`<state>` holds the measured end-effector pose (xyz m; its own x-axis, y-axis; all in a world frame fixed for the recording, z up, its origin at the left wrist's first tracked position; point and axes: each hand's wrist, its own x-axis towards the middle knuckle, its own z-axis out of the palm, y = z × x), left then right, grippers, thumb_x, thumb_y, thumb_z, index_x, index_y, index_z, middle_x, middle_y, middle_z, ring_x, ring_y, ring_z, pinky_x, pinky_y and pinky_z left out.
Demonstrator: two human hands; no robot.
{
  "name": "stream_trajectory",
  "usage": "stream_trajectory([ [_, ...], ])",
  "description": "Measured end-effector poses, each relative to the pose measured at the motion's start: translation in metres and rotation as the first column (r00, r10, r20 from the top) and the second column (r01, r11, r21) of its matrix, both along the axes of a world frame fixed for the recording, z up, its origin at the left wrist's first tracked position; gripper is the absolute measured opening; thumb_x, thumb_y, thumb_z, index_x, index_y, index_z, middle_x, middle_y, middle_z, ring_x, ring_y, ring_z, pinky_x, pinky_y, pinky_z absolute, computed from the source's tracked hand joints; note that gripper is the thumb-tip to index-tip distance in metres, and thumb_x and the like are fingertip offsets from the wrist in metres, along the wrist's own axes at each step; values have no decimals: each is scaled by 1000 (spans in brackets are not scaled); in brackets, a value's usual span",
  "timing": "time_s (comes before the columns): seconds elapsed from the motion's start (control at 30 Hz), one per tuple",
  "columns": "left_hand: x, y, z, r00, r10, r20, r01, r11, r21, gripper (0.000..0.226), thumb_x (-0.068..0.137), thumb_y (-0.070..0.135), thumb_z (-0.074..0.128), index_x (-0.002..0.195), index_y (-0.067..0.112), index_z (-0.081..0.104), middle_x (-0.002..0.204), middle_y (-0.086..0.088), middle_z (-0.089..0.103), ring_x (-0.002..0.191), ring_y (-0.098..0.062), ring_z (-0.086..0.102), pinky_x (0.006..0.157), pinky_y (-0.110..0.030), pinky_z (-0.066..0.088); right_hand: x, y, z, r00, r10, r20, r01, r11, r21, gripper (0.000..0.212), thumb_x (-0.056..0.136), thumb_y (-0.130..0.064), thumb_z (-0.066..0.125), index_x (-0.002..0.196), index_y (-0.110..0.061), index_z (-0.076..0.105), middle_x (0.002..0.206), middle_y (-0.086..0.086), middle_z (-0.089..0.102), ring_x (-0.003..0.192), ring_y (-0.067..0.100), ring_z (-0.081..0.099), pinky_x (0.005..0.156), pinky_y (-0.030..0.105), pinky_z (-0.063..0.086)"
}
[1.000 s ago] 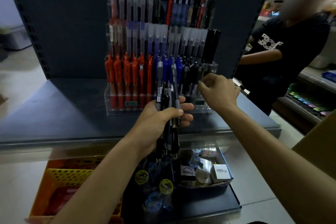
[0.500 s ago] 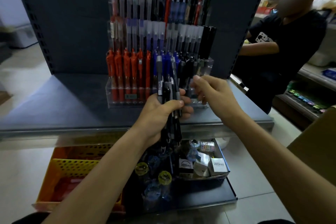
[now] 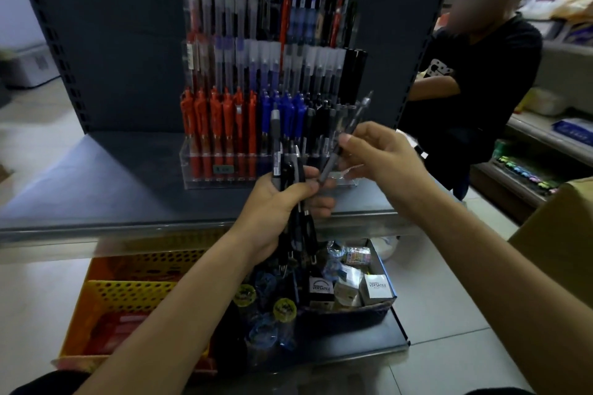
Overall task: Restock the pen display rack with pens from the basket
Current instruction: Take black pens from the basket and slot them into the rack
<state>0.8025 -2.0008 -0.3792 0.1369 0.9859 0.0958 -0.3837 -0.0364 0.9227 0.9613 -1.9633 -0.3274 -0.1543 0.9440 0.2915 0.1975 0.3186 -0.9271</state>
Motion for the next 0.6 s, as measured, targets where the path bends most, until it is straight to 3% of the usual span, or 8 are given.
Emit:
stream_trajectory([
  [0.1, -1, 3, -1, 999, 38, 5, -38, 999, -16, 7, 94, 0, 53, 95, 7, 53, 91, -12, 74, 68, -19, 71, 65, -30, 60, 7, 12, 7, 989, -114, -97, 116, 993, 21, 10, 95, -11, 60, 88, -4, 59, 72, 5, 65, 60, 13, 65, 59, 27, 57],
  [0.23, -3, 9, -1, 998, 64, -8, -64, 998, -1, 8, 94, 0, 53, 94, 8, 53, 81, -6, 74, 65, -17, 69, 63, -28, 58, 13, 38, 10, 964, -264, -27, 265, 959, 96, 16, 94, -11, 62, 94, 5, 60, 77, 12, 65, 64, 17, 68, 67, 35, 61],
  [0.3, -4, 12, 0, 998, 69, 1, -69, 998, 3, 8, 94, 0, 53, 95, 7, 53, 77, -5, 73, 65, -16, 69, 62, -28, 58, 12, 51, 11, 939, -343, 39, 335, 932, 140, 17, 93, -13, 64, 90, 3, 62, 73, 11, 67, 64, 19, 69, 69, 40, 62],
  [0.4, -5, 18, 1, 997, 77, -2, -77, 997, 5, 8, 94, -1, 54, 96, 7, 54, 75, -4, 73, 64, -16, 69, 63, -28, 59, 8, 67, 9, 900, -404, 166, 372, 908, 193, 19, 89, -18, 67, 71, -14, 62, 69, 8, 70, 68, 24, 72, 71, 47, 60],
  [0.53, -6, 26, -1, 997, 78, -5, -78, 997, -10, 8, 94, -1, 54, 99, 6, 54, 76, -6, 72, 65, -17, 70, 64, -29, 59, -1, 79, -6, 794, -370, 483, 285, 928, 242, 15, 86, -22, 69, 76, -11, 67, 68, 4, 67, 68, 21, 64, 67, 32, 51],
  [0.6, -6, 27, -2, 998, 67, -7, -67, 998, -15, 10, 94, 0, 55, 103, 4, 54, 80, -8, 72, 68, -18, 70, 65, -29, 59, -6, 78, -18, 756, -385, 529, 272, 920, 281, 14, 86, -22, 69, 78, -12, 65, 70, 3, 65, 72, 22, 63, 66, 31, 48],
])
